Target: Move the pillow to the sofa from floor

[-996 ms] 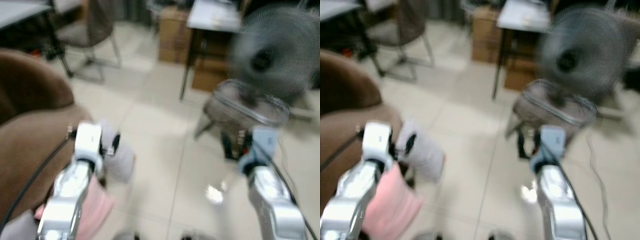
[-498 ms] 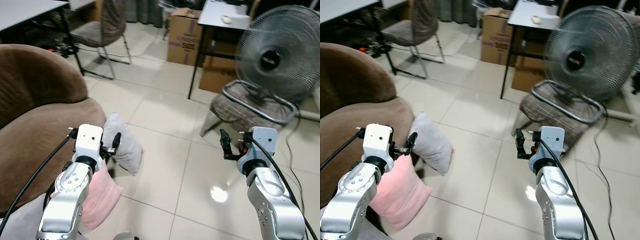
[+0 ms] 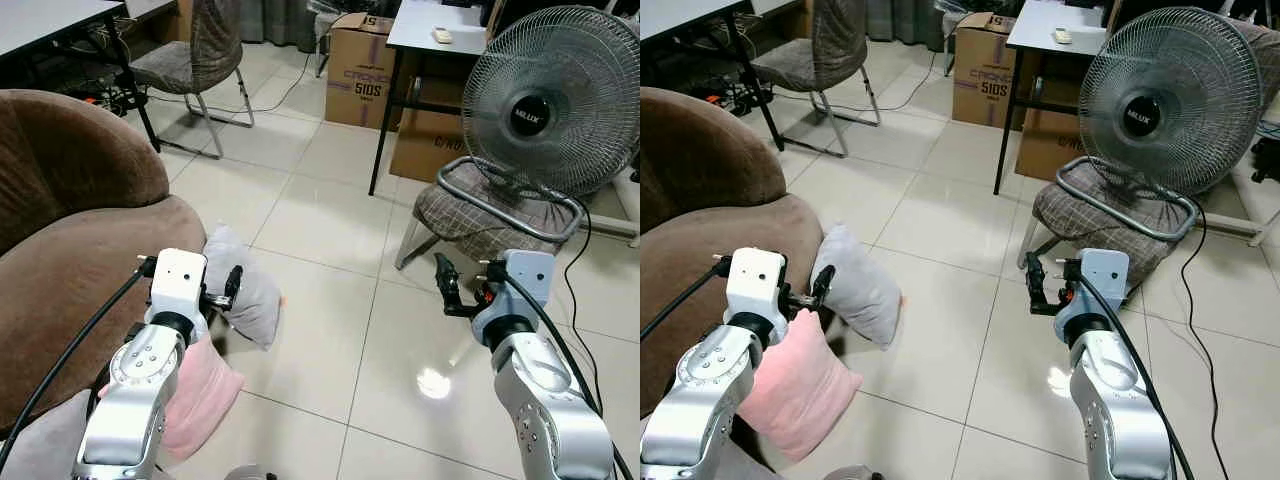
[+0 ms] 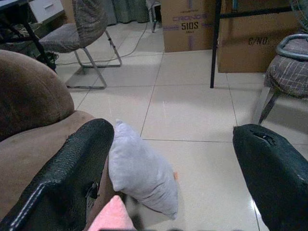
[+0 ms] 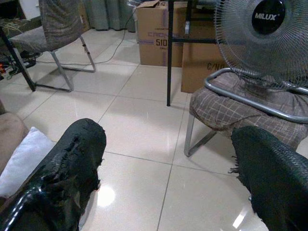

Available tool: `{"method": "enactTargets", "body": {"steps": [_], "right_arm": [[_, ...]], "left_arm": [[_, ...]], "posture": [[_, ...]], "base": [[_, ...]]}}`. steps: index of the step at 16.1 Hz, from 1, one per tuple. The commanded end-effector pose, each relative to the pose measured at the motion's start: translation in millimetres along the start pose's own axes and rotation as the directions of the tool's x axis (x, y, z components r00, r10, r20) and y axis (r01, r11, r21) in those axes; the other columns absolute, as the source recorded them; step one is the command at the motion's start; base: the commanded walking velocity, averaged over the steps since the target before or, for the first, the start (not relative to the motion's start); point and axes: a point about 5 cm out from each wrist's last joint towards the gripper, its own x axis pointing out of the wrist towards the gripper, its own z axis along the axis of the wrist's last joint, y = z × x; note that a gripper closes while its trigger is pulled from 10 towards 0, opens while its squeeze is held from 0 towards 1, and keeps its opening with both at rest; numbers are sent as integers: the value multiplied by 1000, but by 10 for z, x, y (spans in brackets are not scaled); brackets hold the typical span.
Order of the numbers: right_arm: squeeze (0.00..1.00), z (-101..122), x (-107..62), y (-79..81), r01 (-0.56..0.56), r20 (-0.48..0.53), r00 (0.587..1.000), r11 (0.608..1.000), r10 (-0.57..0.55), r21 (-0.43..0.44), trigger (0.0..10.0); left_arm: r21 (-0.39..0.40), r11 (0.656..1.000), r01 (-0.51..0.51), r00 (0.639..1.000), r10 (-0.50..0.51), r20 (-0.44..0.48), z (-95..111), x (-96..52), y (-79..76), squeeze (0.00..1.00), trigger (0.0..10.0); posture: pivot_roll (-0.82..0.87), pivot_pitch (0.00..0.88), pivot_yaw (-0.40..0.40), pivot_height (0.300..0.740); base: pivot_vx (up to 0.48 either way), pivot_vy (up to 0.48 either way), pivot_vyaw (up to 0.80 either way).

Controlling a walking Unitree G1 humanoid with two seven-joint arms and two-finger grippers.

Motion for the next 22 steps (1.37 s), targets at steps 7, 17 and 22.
{"method": "enactTargets", "body": {"steps": [7, 17, 22], "right_arm": [[0, -13, -1, 1, 5, -2, 1000, 1000, -5, 1, 10000], [0, -34, -7, -5, 17, -3, 1000, 1000, -17, -7, 10000], [0, -41, -6, 1, 15, -5, 1000, 1000, -15, -7, 10000]], "left_arm": [[10, 1000, 16, 1000, -16, 4, 43, -8, 13, 0, 10000], [18, 1000, 17, 1000, -16, -12, 10, -51, 54, 0, 10000], [19, 1000, 14, 1000, -14, -16, -1, -52, 61, 0, 10000]], "posture": [[12, 0, -1, 740], [18, 0, 5, 740], [18, 0, 5, 740]], "base": [[0, 190, 0], [0, 392, 0], [0, 392, 0]]}}
